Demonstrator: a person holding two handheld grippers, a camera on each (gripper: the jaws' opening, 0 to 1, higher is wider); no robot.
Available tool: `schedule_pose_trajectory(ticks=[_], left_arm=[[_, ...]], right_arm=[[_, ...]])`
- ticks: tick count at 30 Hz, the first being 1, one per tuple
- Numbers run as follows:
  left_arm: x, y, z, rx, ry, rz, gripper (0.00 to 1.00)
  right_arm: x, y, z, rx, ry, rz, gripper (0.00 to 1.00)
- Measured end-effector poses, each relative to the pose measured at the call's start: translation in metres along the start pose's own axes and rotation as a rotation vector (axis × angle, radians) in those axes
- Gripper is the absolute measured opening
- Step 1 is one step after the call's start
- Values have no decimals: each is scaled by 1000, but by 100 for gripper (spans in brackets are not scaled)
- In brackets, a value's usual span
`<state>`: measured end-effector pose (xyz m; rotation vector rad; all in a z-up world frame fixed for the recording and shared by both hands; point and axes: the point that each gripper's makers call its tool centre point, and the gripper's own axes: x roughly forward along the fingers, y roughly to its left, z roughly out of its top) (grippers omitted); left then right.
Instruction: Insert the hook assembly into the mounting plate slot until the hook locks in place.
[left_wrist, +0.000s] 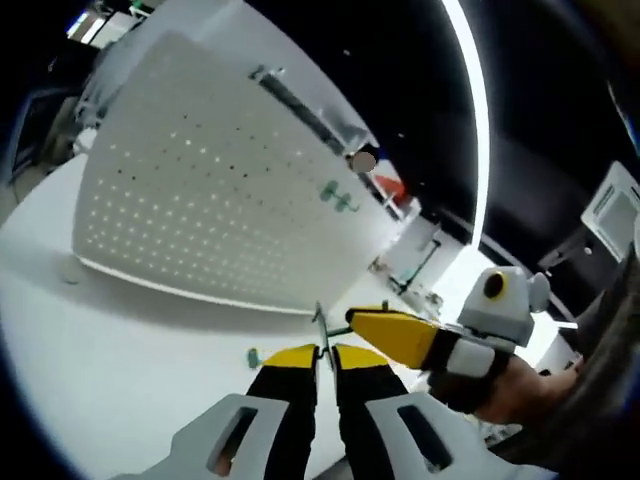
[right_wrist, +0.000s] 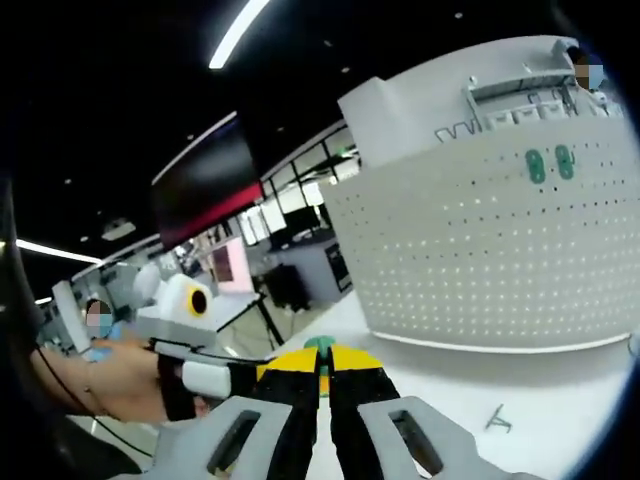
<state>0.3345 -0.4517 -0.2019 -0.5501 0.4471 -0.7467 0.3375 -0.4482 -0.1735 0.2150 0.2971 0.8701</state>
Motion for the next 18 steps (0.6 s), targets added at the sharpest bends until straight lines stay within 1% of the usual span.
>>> schedule_pose_trajectory(ticks=[4,8,11,14,18], left_arm=[[0,0,-3,33,30,14,5],[-1,1,-3,47,35,27,3],[0,0,-5,105,57,34,3],[1,-2,-4,176,74,51,2],[2,-3,-2,180,73,54,2]], right_arm=[[-1,2,-4,-39,17,1,0],[-3,3,-6,-86,30,-6,0],[-4,2,-6,-92,36,-9,0],[-4,1,-6,-84,35,-11,0],[-5,1,-2,-93,30,-18,1]])
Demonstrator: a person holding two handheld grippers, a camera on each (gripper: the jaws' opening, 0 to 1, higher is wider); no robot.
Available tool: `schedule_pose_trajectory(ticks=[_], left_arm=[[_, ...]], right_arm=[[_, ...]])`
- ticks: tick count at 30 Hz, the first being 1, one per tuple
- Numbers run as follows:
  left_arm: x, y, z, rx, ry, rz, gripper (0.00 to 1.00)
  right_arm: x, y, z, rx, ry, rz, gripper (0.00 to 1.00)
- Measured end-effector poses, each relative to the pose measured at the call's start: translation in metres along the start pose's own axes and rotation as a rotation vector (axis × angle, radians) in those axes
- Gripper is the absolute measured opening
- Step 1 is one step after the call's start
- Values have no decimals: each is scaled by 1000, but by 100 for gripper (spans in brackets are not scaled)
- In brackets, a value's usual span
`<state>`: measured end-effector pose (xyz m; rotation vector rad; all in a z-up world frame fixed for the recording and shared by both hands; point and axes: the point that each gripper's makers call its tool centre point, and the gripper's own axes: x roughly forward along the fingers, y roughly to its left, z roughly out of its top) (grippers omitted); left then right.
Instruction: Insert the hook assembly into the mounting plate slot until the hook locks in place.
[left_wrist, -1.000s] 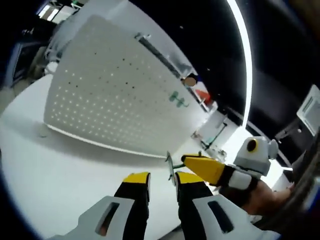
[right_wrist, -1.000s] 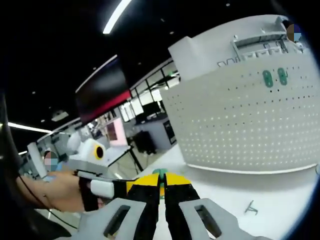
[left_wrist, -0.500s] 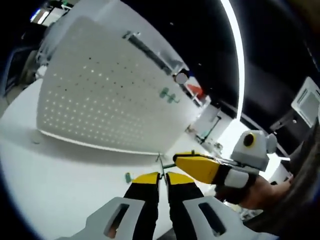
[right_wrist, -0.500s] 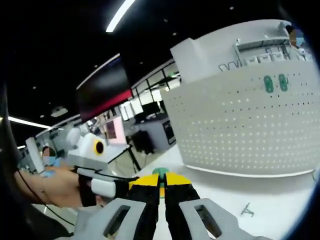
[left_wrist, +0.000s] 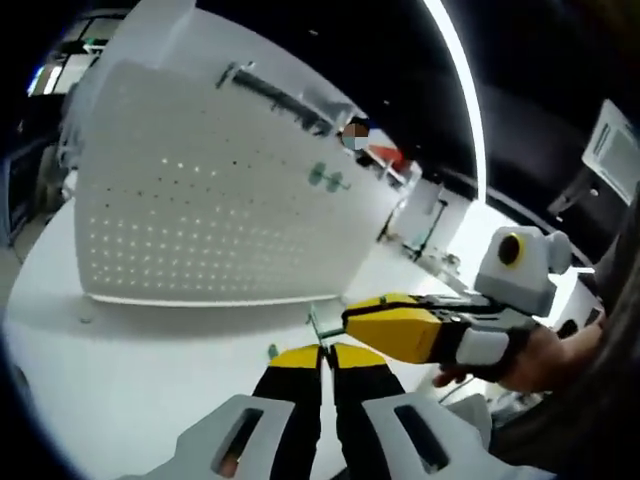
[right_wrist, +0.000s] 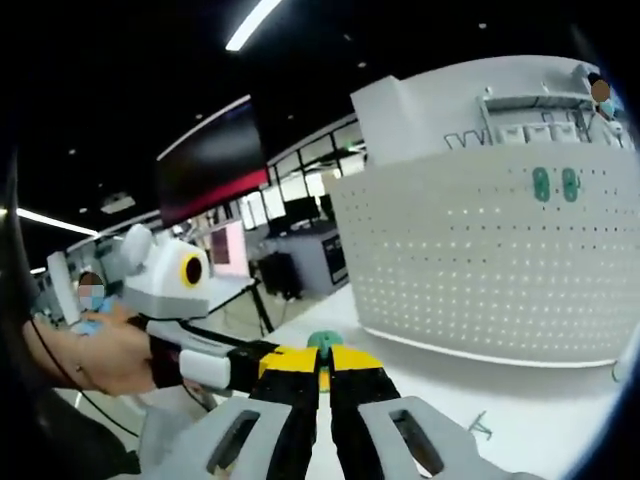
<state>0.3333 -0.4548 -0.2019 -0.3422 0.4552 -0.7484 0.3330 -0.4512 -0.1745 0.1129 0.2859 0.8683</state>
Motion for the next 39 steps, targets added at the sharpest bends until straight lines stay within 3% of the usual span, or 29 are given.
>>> schedule_pose_trajectory(ticks=[2,7,15,21,26,28,30,33,39], left_arm=[[0,0,0,1,1,-1,1],[-2,2,3,90,14,33,1],[-2,5,7,101,-4,41,1],[-6,14,11,159,-5,91,1],[-12,23,17,341,14,184,1],[-12,21,20,370,7,194,1],[-12,17,22,371,-4,188,1],[-11,15,23,366,-12,185,1],[-8,10,20,358,-16,165,1]], right_arm=[[0,0,1,-1,4,1,1],[0,0,-1,25,22,12,1],[-1,0,2,60,21,13,6],[-8,-1,5,100,11,14,8],[-13,-1,1,102,16,25,8],[-13,2,1,56,7,43,7],[-12,1,-3,19,32,27,7],[-10,4,0,93,14,41,6],[-6,4,6,124,1,43,7]])
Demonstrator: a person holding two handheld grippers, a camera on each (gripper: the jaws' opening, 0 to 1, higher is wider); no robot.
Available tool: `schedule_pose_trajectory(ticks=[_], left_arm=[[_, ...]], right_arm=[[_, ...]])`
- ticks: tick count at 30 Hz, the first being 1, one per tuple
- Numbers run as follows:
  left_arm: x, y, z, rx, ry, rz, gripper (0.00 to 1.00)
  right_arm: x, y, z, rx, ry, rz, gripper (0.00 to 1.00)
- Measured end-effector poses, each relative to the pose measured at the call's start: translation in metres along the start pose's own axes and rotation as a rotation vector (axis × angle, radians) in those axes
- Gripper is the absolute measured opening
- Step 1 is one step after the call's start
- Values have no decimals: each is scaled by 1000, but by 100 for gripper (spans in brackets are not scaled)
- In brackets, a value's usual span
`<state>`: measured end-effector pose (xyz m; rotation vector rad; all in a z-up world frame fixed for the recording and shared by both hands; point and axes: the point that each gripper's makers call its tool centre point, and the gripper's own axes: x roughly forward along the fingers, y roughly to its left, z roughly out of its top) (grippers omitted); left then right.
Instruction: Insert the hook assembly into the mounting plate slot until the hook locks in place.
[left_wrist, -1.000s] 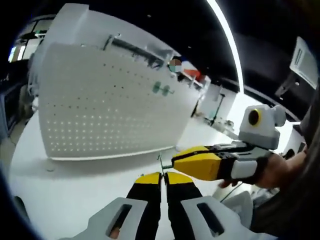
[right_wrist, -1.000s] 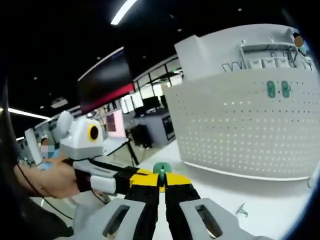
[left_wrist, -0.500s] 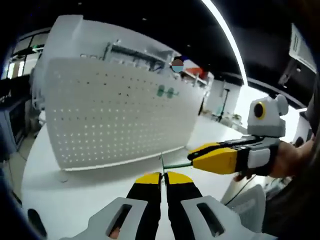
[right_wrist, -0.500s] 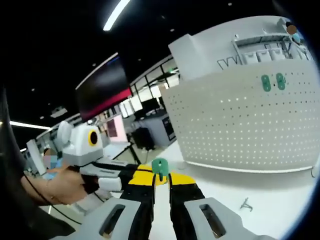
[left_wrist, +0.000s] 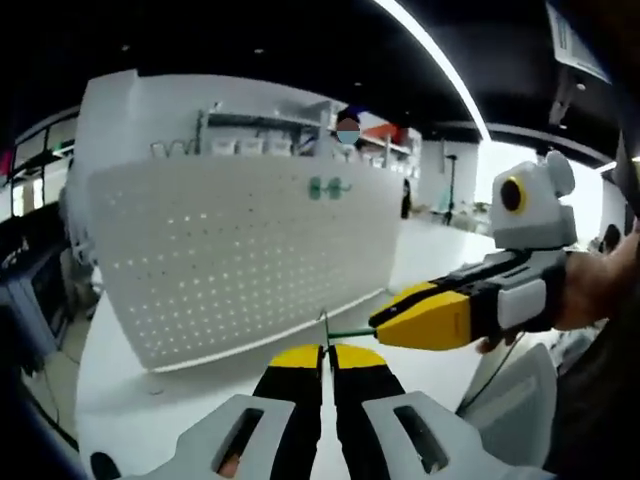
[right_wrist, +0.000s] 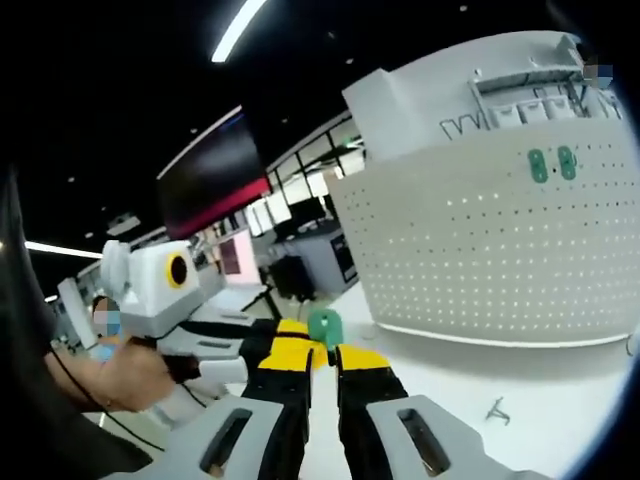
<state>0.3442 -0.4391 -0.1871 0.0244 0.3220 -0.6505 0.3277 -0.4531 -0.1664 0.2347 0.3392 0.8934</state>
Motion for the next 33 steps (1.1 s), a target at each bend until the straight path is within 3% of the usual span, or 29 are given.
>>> schedule_pose_trajectory(ticks=[2,9,26,33], left_arm=[[0,-2,1,-5,-6,-5,1],[0,-5,5,-7,-30,-12,1],[-2,-6,10,-20,-67,7,2],[-4,-7,9,-42,-88,10,3]], right_arm=[[1,-1,0,46,-1,0,7],[5,-3,0,49,-8,-5,5],[8,-4,5,232,-61,-2,3],[8,-3,4,205,-61,-9,1]])
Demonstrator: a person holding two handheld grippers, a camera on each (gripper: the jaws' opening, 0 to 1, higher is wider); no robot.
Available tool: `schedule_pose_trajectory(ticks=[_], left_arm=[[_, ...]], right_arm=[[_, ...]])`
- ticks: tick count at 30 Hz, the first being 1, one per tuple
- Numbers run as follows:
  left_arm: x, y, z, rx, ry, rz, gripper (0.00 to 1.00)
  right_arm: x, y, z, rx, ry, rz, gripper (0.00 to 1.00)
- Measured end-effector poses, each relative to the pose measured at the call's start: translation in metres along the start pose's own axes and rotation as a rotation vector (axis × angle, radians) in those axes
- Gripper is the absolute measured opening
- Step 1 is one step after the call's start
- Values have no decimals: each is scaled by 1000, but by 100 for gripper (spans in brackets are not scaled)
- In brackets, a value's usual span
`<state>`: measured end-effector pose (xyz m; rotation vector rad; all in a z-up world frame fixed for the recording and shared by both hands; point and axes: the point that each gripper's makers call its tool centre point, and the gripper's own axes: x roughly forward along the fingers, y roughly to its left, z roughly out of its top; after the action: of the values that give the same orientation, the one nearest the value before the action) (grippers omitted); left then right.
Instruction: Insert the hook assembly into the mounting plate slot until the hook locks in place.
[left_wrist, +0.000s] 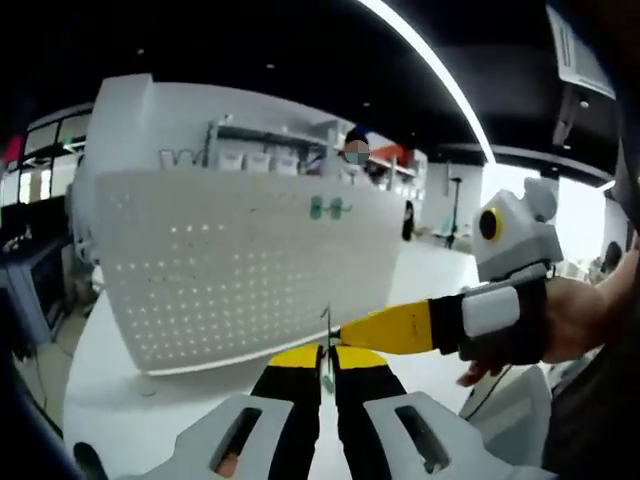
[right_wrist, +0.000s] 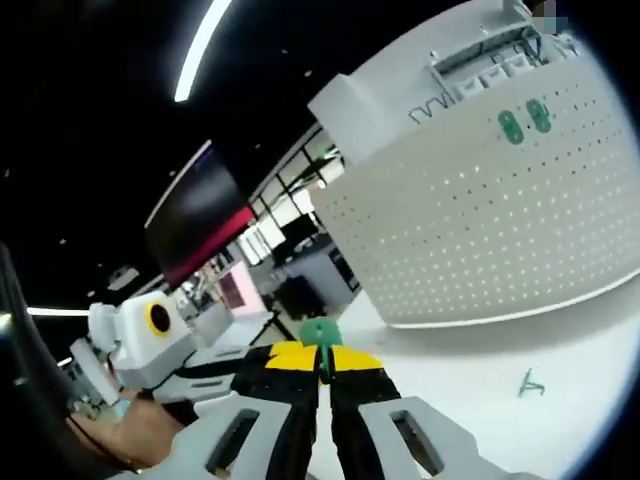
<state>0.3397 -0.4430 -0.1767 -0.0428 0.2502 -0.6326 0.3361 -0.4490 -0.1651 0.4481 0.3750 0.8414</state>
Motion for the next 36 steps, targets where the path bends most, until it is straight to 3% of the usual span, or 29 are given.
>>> schedule_pose_trajectory(ticks=[5,8,16,20,26,31,36], left_arm=[[2,-3,-4,8,10,-33,4],[2,-5,-11,35,50,-52,5],[3,-10,-16,14,55,-72,45],[3,-12,-18,46,71,-64,64],[3,-16,-20,41,85,-80,80],[2,-22,-18,42,79,-103,85],[2,-25,-13,35,62,-111,97]], right_arm=[[-2,-2,-3,-32,15,-11,0],[-3,-4,-2,-37,16,-14,0],[-4,-6,5,-120,17,-25,0],[-6,-8,6,-138,19,-32,0],[-9,-15,7,-153,23,-51,0],[-11,-20,5,-185,43,-63,0],[-12,-23,6,-205,45,-70,0]])
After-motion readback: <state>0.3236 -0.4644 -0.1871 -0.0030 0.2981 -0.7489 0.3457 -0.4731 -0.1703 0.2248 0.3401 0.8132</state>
